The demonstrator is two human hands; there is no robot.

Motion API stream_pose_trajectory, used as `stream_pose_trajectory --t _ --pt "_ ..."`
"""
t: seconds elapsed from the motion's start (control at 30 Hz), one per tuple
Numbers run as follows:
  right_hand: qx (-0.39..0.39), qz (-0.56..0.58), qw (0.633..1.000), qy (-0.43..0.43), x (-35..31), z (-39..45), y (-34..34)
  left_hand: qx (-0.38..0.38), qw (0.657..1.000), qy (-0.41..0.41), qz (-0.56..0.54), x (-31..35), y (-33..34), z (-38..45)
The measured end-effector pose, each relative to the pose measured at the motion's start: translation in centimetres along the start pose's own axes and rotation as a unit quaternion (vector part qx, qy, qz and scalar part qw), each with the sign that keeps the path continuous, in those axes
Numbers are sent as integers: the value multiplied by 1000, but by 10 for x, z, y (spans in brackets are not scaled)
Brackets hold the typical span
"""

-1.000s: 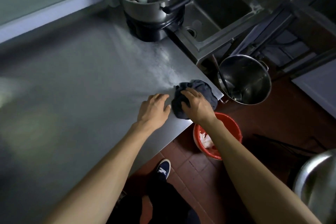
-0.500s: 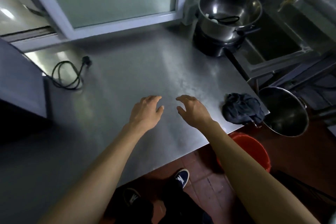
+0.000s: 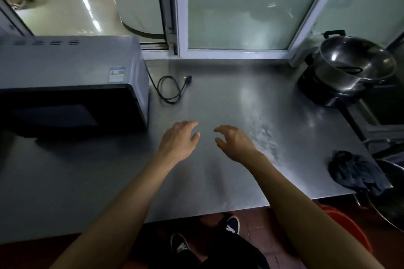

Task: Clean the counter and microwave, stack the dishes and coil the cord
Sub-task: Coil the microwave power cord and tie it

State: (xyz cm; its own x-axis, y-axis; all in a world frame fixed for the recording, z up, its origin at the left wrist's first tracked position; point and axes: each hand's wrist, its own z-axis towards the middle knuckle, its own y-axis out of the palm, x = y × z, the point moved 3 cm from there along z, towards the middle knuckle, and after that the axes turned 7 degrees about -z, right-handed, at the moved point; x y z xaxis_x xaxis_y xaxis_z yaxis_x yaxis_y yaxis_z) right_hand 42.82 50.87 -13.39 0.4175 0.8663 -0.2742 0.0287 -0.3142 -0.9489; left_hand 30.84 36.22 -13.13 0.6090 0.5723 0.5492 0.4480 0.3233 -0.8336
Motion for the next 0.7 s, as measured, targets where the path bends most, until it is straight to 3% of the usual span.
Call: stream_pose_trajectory --t 0.33,0.7 --pt "-52 -18 997 -46 -19 55 31 37 996 -62 -49 -53 -9 -1" --pt "-108 -2 992 -61 26 161 67 -8 985 -163 -58 -95 18 84"
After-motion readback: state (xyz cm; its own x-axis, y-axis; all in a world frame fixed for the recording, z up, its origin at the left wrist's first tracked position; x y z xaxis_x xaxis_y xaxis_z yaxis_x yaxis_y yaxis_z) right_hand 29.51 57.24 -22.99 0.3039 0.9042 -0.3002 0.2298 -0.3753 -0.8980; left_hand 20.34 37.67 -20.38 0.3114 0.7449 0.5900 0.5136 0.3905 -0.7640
